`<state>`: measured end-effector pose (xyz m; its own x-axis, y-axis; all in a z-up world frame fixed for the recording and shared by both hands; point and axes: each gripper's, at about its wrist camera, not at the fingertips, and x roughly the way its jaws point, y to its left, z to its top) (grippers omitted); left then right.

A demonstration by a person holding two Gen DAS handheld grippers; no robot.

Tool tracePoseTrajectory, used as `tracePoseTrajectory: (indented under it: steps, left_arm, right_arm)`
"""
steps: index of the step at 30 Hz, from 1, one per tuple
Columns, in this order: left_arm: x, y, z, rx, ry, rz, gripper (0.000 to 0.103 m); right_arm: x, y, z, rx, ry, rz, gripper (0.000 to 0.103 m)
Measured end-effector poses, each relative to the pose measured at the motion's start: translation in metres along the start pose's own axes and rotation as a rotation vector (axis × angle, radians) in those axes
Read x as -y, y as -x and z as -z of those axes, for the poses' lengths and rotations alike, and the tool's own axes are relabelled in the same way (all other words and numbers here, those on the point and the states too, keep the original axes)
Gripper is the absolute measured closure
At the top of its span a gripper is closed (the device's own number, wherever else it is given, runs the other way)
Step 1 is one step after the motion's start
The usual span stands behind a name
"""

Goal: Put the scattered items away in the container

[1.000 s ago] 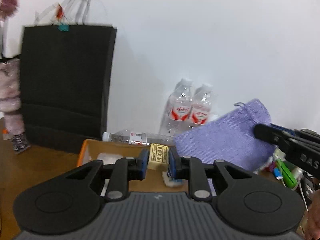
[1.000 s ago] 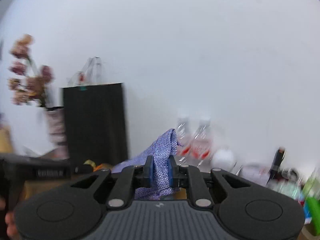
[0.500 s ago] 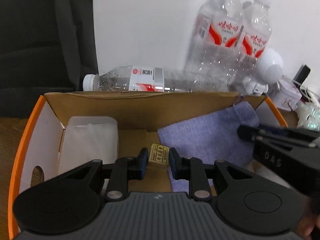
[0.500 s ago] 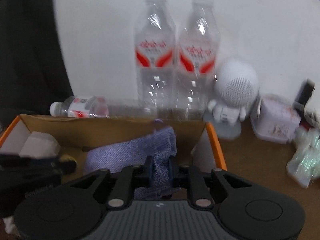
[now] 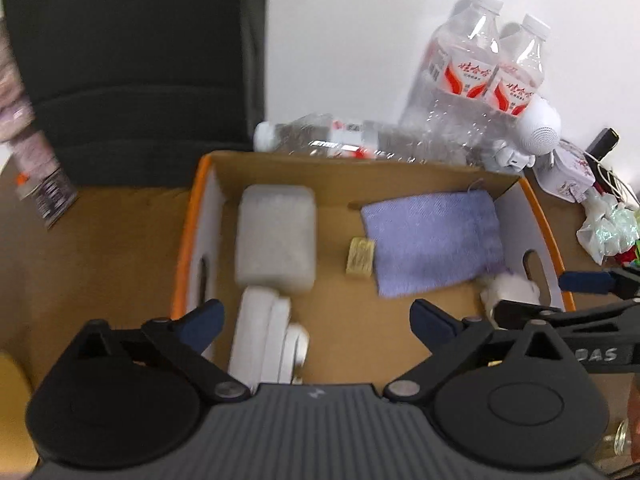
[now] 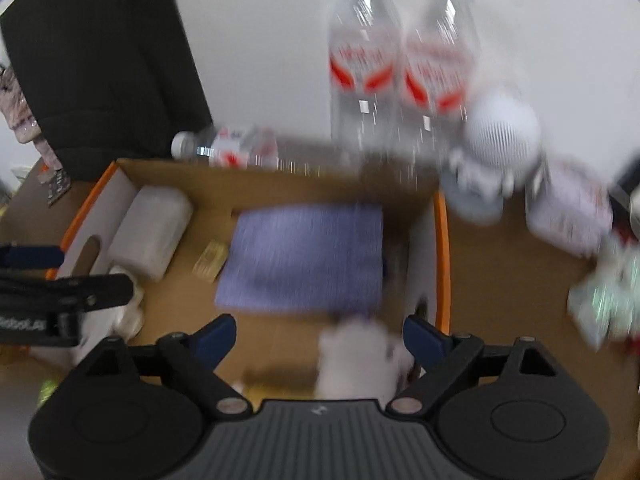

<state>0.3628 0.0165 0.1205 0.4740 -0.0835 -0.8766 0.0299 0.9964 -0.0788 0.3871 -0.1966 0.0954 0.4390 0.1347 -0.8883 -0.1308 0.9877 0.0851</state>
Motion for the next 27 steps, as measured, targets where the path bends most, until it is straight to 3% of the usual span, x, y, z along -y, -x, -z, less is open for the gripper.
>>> tracePoseTrajectory:
  steps: [4, 8, 11, 14, 17, 19, 21, 24, 27]
  left_arm:
    - [0.006, 0.034, 0.024, 0.008, -0.016, -0.037, 0.000]
    - [0.017, 0.081, 0.049, 0.083, -0.042, -0.029, 0.000]
    - [0.023, 0.123, 0.083, 0.245, -0.060, -0.058, 0.000]
    - [0.028, 0.151, 0.139, 0.435, -0.083, -0.059, 0.000]
    - [0.028, 0.156, 0.211, 0.612, -0.100, -0.034, 0.000]
    - [0.024, 0.146, 0.263, 0.682, -0.129, 0.001, 0.000]
    - [0.018, 0.133, 0.307, 0.660, -0.103, 0.021, 0.000]
    - [0.012, 0.117, 0.364, 0.591, -0.039, 0.025, 0.000]
    - [0.015, 0.114, 0.393, 0.545, -0.074, -0.008, 0.000]
  right_arm:
    - [-0.005, 0.031, 0.022, -0.011, -0.037, -0.066, 0.012]
    - [-0.027, 0.083, 0.050, 0.072, 0.009, -0.056, 0.012]
    - [-0.039, 0.121, 0.078, 0.188, 0.032, -0.033, 0.010]
    - [-0.047, 0.154, 0.125, 0.381, 0.056, -0.016, 0.002]
    - [-0.052, 0.167, 0.197, 0.586, 0.062, -0.006, 0.000]
    - [-0.056, 0.161, 0.250, 0.658, 0.075, 0.014, 0.000]
    - [-0.059, 0.149, 0.301, 0.677, 0.078, 0.046, 0.000]
    - [-0.064, 0.127, 0.365, 0.637, 0.086, 0.058, 0.000]
    - [-0.068, 0.114, 0.401, 0.564, 0.091, 0.061, 0.000]
